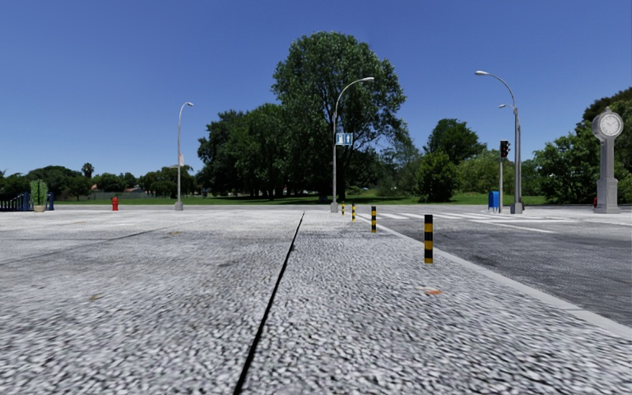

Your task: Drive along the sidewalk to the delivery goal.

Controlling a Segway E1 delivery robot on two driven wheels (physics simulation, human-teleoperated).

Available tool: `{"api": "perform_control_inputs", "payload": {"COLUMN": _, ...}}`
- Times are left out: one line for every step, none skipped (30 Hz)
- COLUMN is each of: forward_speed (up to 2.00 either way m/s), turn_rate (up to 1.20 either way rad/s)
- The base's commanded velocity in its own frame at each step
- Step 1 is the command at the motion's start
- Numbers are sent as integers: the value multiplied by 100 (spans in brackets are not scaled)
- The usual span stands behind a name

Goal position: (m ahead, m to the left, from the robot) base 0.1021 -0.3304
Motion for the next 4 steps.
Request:
{"api": "perform_control_inputs", "payload": {"forward_speed": 0, "turn_rate": 0}}
{"api": "perform_control_inputs", "payload": {"forward_speed": 0, "turn_rate": 0}}
{"api": "perform_control_inputs", "payload": {"forward_speed": 0, "turn_rate": 0}}
{"api": "perform_control_inputs", "payload": {"forward_speed": 0, "turn_rate": 0}}
